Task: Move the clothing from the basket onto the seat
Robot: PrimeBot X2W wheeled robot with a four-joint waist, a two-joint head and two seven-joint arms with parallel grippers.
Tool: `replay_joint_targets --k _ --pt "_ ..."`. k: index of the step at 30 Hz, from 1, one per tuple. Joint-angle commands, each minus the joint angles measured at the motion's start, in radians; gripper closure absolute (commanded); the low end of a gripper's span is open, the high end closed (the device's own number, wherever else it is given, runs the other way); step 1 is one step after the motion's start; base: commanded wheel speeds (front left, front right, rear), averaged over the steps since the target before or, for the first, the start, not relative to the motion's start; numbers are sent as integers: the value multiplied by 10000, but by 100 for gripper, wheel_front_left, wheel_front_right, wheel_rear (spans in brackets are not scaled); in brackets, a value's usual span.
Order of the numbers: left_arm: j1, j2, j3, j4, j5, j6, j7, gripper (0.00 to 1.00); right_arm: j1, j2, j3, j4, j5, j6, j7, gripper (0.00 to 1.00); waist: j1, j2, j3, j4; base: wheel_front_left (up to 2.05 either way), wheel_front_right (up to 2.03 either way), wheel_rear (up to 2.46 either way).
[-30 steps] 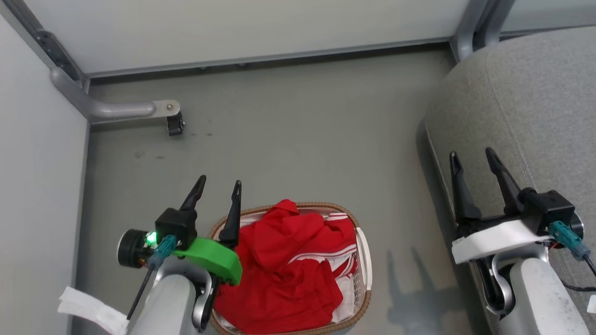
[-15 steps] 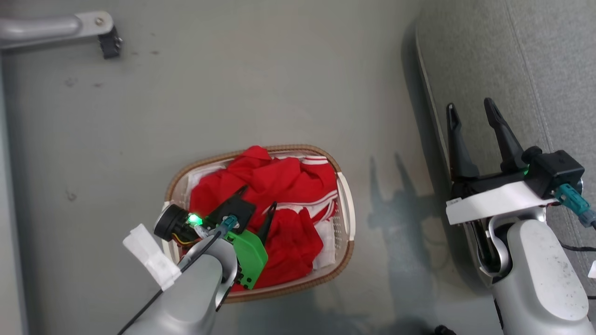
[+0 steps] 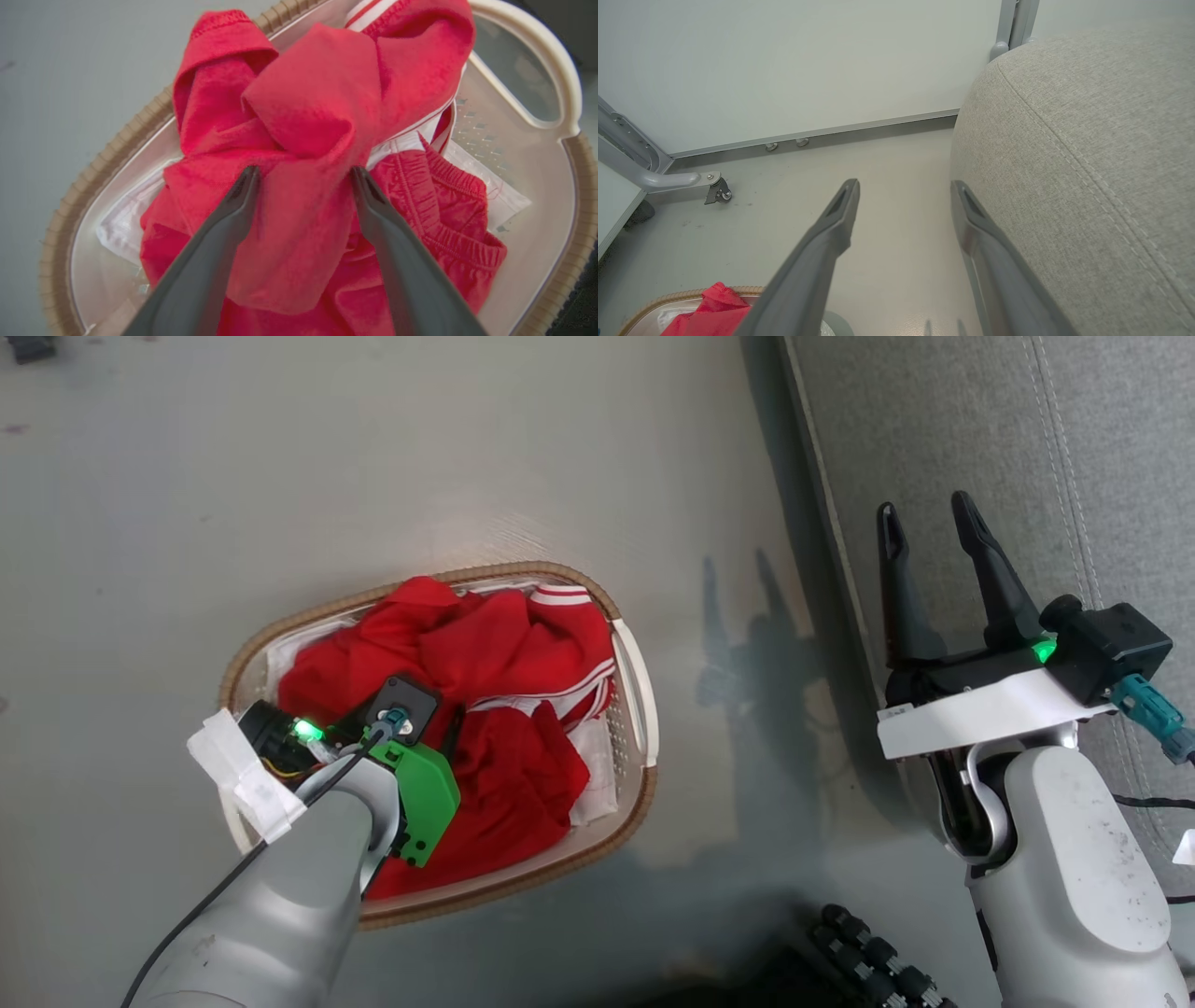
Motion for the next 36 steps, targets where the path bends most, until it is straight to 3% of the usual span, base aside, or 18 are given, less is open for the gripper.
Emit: replay_joint_targets --k 1,4,5,7,9,17,23,36 --pt "-245 155 -17 185 -33 -24 -24 0 -139 -26 46 -36 126 -3 -46 0 -1 0 390 -384 0 0 0" --pt "-277 108 168 514 -352 -24 47 0 -150 -26 125 -13 201 -3 -46 0 -1 0 449 -460 0 0 0" --pt "-299 83 229 598 -436 -24 22 18 -162 -28 152 -3 204 -3 -46 0 -1 0 449 -478 0 0 0" --pt "-270 22 315 667 -610 -24 -58 73 -178 -28 173 15 218 -3 -46 0 -1 0 404 -475 0 0 0" --pt "-198 -54 358 670 -797 -24 -145 100 -153 -26 157 33 184 -3 -46 0 -1 0 302 -429 0 0 0" --pt "531 -256 387 23 -1862 -25 -453 100 195 -29 242 261 -44 -3 -46 0 -1 0 -655 -76 0 0 0" --pt "1186 13 143 -880 -2295 -25 -537 100 615 -32 215 467 -307 -3 -46 0 -1 0 -1772 222 0 0 0" --pt "2748 807 831 -4505 -1718 38 -523 100 1950 -32 -72 990 -774 -3 -46 0 -1 0 -4515 808 0 0 0"
